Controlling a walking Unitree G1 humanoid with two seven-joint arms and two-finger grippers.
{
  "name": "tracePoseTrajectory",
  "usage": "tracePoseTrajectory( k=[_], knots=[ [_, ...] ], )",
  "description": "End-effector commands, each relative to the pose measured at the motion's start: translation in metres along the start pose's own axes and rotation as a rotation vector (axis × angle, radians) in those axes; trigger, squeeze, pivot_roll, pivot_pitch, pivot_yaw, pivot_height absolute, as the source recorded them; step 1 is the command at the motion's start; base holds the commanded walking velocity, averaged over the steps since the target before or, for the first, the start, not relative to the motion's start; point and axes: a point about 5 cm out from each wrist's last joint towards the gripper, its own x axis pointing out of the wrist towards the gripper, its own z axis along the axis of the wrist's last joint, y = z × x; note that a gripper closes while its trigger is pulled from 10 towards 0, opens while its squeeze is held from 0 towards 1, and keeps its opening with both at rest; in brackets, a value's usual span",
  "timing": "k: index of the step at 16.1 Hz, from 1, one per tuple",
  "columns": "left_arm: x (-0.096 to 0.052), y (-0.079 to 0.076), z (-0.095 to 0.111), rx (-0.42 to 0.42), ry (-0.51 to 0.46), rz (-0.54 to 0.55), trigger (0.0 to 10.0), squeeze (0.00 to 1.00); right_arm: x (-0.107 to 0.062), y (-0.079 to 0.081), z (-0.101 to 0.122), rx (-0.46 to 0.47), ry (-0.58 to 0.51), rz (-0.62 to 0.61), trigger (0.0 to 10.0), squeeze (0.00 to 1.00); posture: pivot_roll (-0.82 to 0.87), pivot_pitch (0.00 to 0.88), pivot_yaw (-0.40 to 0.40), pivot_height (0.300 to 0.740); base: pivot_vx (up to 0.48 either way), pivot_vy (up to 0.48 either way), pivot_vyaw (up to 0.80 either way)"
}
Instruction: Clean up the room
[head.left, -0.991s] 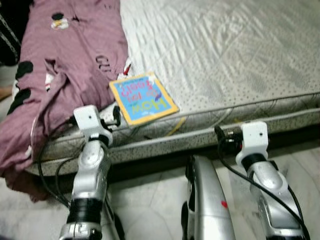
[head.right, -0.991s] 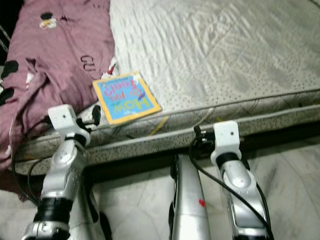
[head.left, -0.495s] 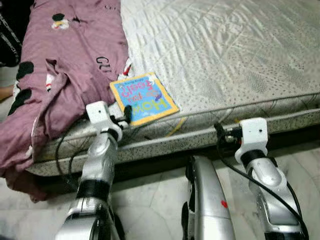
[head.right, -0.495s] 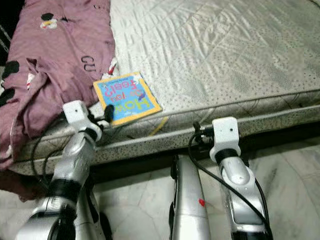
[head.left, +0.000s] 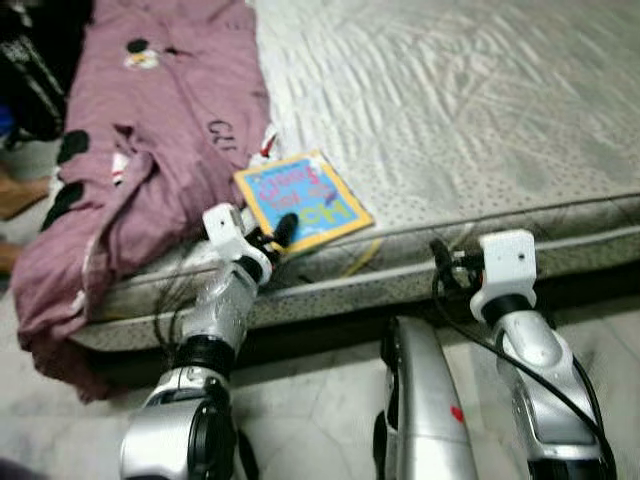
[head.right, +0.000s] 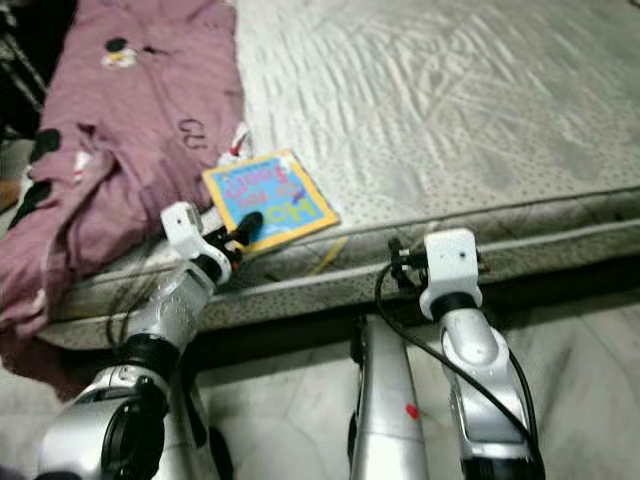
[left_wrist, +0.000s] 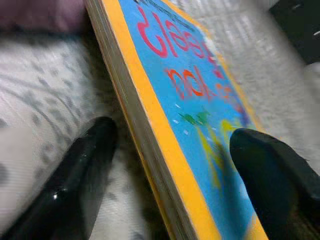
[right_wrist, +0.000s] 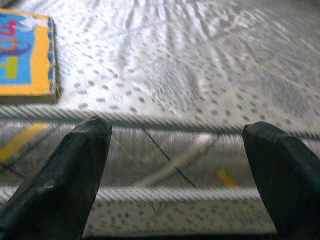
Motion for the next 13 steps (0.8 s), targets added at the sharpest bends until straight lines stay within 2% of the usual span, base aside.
tracePoseTrajectory(
  k=[1,4,8,11,13],
  knots=[
    [-0.002,-0.001,-0.028,-0.075,0.131,-0.028,0.0,0.00,0.001,0.002,-0.003,-0.002,0.010,0.007,10.0,0.00,-0.18,0.070,0.035,0.446,0.000,0.000,0.00],
    [-0.003,0.003,-0.032,-0.101,0.180,-0.034,0.0,0.00,0.009,0.005,0.000,-0.004,-0.007,0.011,10.0,0.00,-0.17,0.052,0.032,0.446,0.000,0.000,0.00],
    [-0.003,0.007,-0.026,-0.174,0.153,-0.039,0.0,0.00,0.013,0.006,0.000,-0.008,-0.013,0.015,10.0,0.00,-0.16,0.036,0.022,0.446,0.000,0.000,0.00],
    [-0.001,0.007,-0.017,-0.279,0.125,-0.063,0.0,0.00,0.021,0.011,0.003,-0.012,-0.033,0.029,10.0,0.00,-0.16,0.022,0.018,0.446,0.000,0.000,0.00],
    [-0.001,0.010,-0.013,-0.288,0.114,-0.056,0.0,0.00,0.025,0.012,0.005,-0.010,-0.041,0.029,10.0,0.00,-0.15,0.017,0.018,0.446,0.000,0.000,0.00]
  ],
)
